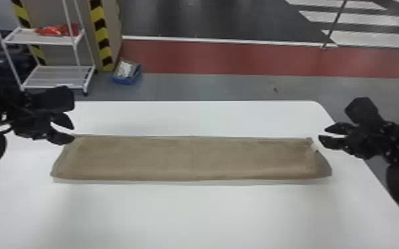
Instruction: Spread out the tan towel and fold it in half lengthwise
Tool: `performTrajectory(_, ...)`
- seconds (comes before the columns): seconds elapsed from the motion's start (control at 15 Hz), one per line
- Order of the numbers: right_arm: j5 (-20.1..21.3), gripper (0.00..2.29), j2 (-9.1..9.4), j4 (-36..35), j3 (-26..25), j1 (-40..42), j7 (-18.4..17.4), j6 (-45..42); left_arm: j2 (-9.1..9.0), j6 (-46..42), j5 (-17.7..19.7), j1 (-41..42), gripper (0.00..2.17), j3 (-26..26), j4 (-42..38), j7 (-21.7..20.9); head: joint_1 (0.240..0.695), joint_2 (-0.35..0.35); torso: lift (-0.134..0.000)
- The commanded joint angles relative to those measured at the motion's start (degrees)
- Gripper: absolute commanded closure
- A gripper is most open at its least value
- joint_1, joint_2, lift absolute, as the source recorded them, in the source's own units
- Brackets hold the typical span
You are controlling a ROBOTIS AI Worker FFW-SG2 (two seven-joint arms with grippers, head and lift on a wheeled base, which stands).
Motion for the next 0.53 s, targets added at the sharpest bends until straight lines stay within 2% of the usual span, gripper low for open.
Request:
performTrajectory(0.0, -0.18, 0.12, 0.45, -0.94, -0.18, 0.74, -0.79, 0.59, 0.17, -0.01, 0.71, 1.51, 0.12, 0.50, -1.61, 2.30, 0.695, -0.104, -0.125)
performTrajectory(0.07, -0.54, 0.12, 0.62, -1.82, -0.53, 1.35, -0.97, 0.77, 0.25, -0.01, 1.24, 2.39, 0.08, 0.94, -2.75, 3.27, 0.695, -0.104, -0.125)
performTrajectory(0.47, -2.03, 0.12, 0.53, -5.42, -1.76, 3.55, -0.88, 2.70, 0.52, 0.16, 2.65, 5.02, 0.08, 4.11, -7.24, 3.09, 0.695, -0.104, -0.125)
